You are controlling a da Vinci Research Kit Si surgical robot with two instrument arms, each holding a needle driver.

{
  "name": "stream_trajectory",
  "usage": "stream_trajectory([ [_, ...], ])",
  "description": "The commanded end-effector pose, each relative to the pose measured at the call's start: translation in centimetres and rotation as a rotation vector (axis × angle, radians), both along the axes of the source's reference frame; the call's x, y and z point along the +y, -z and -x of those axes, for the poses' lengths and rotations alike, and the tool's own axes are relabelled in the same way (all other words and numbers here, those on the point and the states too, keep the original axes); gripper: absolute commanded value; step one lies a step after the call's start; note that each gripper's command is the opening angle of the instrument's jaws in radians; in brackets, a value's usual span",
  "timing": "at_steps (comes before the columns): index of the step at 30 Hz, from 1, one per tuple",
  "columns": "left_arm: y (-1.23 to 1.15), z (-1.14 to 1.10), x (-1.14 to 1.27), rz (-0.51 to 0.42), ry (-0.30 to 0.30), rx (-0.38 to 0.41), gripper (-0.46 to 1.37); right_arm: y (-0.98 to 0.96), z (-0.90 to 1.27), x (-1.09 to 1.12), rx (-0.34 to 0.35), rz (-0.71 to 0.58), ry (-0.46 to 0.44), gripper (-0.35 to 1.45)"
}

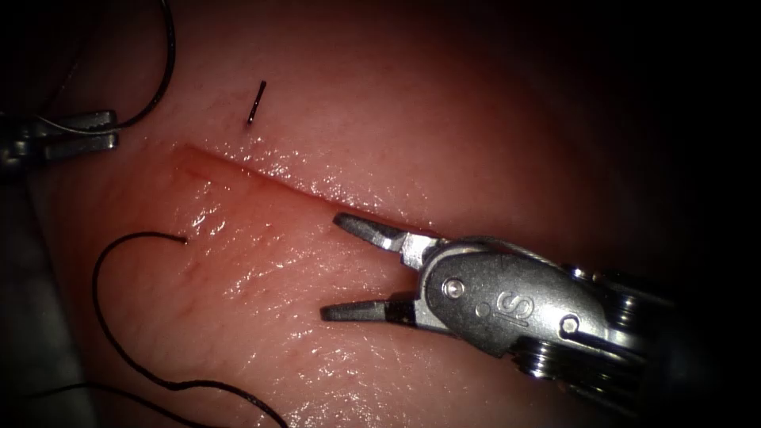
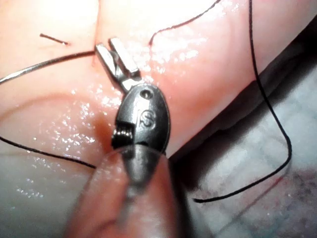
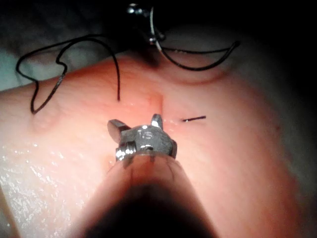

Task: Wound Closure
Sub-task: Use the right gripper to adjust the short tail and lengthen it

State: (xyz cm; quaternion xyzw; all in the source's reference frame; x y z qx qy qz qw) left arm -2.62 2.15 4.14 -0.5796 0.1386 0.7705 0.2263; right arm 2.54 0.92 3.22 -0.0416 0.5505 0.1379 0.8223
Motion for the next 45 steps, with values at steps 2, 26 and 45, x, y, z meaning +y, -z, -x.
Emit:
stream_trajectory([
  [2, 0.00, 0.00, 0.00, -0.001, -0.002, 0.000, -0.35, -0.04, 0.00, 0.01, 0.018, -0.059, -0.043, 1.43],
  [26, 0.00, 0.00, -0.04, 0.022, -0.009, 0.011, -0.35, -1.00, -0.43, 0.51, 0.158, -0.646, -0.477, 1.40],
  [45, 0.03, -0.01, -0.06, 0.065, -0.020, 0.026, -0.35, -1.61, -0.81, 0.72, 0.215, -0.757, -0.546, 1.27],
])
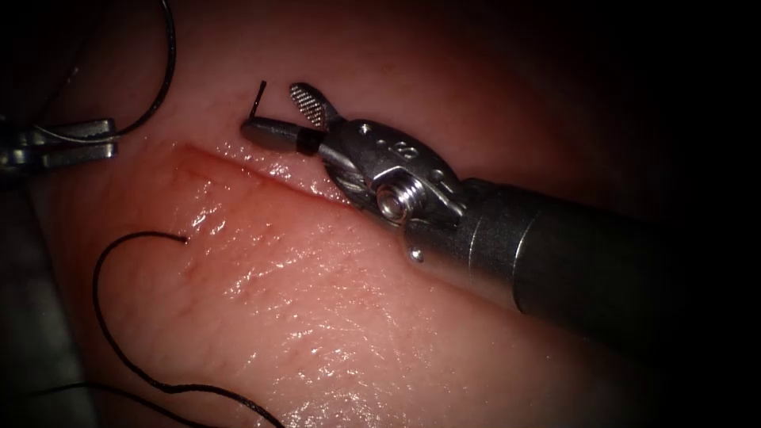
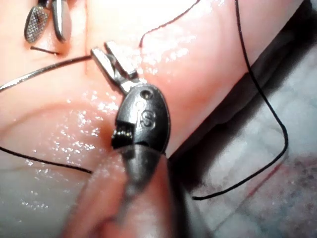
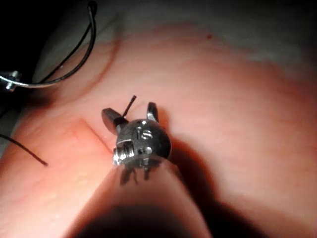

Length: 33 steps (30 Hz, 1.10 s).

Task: Wound Closure
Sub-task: Use the right gripper to adjust the short tail and lengthen it

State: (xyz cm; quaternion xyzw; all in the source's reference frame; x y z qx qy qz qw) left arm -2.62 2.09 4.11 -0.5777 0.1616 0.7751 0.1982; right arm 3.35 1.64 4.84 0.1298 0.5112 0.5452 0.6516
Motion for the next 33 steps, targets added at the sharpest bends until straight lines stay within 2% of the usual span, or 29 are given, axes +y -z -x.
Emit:
stream_trajectory([
  [1, 0.00, 0.00, 0.00, -0.001, -0.001, 0.000, -0.35, -0.01, -0.01, 0.00, 0.004, 0.001, 0.005, 1.27],
  [17, 0.01, -0.01, -0.01, -0.001, -0.002, -0.001, -0.35, -0.12, -0.16, 0.02, 0.007, -0.005, -0.003, 1.18],
  [25, 0.01, -0.01, -0.01, -0.001, -0.002, -0.001, -0.35, -0.13, -0.26, 0.04, 0.007, -0.004, -0.008, 0.88],
  [26, 0.01, -0.01, -0.01, -0.001, -0.002, -0.001, -0.35, -0.13, -0.27, 0.04, 0.013, -0.003, -0.006, 0.78],
  [27, 0.01, -0.01, 0.00, -0.001, -0.002, -0.001, -0.35, -0.13, -0.28, 0.04, 0.020, -0.017, -0.014, 0.43],
  [28, 0.01, -0.01, 0.00, -0.001, -0.002, -0.001, -0.35, -0.13, -0.28, 0.04, 0.029, -0.036, -0.025, 0.22],
  [29, 0.01, -0.01, 0.00, -0.001, -0.002, -0.001, -0.35, -0.12, -0.28, 0.04, 0.045, -0.069, -0.045, -0.35],
  [33, 0.01, -0.01, 0.00, -0.001, -0.003, -0.001, -0.35, -0.11, -0.28, 0.07, 0.047, -0.076, -0.050, -0.35],
])
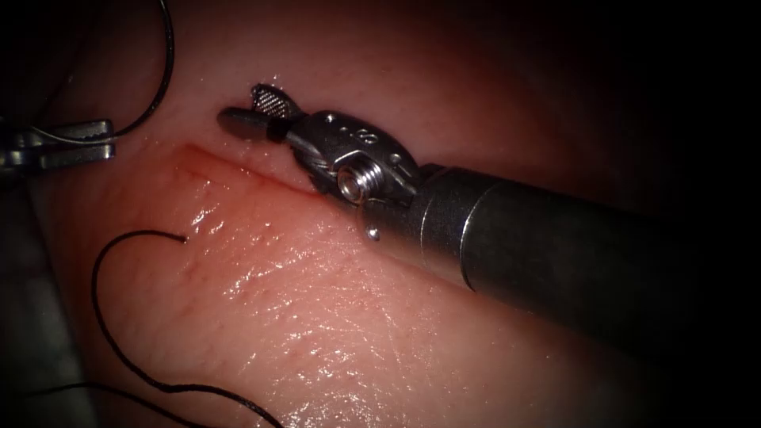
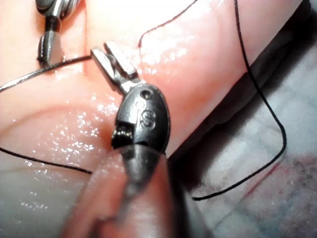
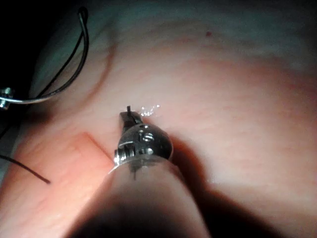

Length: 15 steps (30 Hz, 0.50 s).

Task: Wound Closure
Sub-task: Use the right gripper to adjust the short tail and lengthen it

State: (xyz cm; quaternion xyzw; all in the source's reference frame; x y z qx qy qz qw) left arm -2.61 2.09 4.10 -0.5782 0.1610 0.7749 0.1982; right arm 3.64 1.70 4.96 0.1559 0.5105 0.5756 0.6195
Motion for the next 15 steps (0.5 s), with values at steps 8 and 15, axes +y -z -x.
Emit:
stream_trajectory([
  [8, 0.00, 0.00, 0.00, -0.001, -0.002, -0.001, -0.35, 0.04, -0.02, 0.02, -0.005, -0.003, -0.005, -0.35],
  [15, -0.01, 0.00, 0.00, -0.001, -0.002, -0.001, -0.35, 0.07, -0.03, 0.00, -0.002, -0.002, -0.006, -0.35],
])
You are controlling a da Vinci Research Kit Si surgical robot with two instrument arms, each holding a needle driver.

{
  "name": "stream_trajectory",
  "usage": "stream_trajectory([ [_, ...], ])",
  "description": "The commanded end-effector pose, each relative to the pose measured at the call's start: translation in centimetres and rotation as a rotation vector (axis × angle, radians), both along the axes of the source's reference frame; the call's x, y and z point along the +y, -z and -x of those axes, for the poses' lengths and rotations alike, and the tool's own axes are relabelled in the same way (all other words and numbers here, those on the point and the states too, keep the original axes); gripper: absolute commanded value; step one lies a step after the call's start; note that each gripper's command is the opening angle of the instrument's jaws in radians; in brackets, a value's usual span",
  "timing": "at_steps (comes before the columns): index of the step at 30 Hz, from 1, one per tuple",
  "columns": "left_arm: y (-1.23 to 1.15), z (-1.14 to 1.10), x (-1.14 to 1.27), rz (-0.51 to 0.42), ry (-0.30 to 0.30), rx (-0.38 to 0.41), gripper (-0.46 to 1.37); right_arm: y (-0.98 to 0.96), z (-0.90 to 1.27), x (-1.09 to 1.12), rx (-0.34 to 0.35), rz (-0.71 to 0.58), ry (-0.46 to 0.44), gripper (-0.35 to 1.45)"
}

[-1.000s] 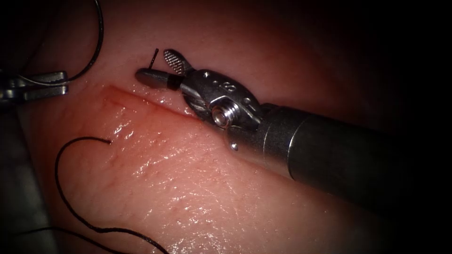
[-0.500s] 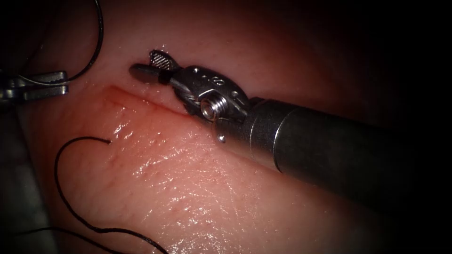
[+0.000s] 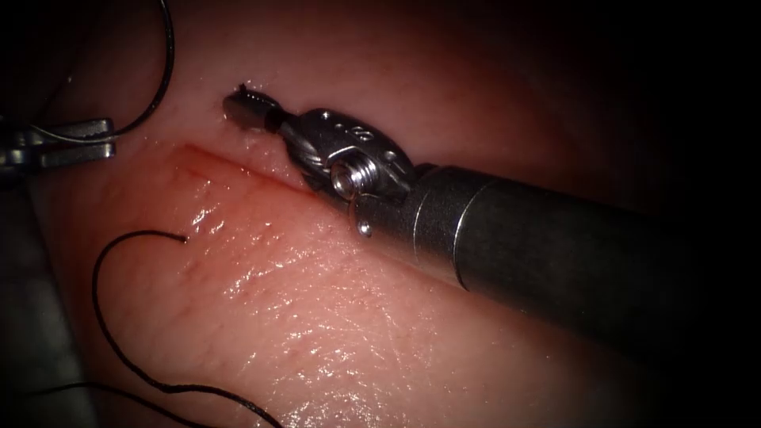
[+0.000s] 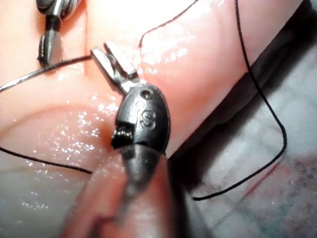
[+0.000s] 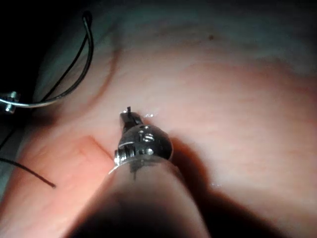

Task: Wound Closure
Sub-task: Use the right gripper to adjust the short tail and lengthen it

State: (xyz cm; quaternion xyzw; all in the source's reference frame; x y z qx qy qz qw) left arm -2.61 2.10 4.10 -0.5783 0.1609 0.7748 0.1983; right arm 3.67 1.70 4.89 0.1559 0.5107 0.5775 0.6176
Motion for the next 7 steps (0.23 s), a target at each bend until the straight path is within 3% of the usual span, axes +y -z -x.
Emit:
stream_trajectory([
  [1, 0.00, 0.00, 0.00, 0.000, -0.002, 0.000, -0.35, 0.00, 0.00, 0.00, -0.002, 0.002, -0.003, -0.35],
  [7, -0.01, 0.00, -0.01, 0.000, -0.002, 0.000, -0.35, 0.01, 0.00, -0.01, 0.000, 0.004, -0.004, -0.35],
])
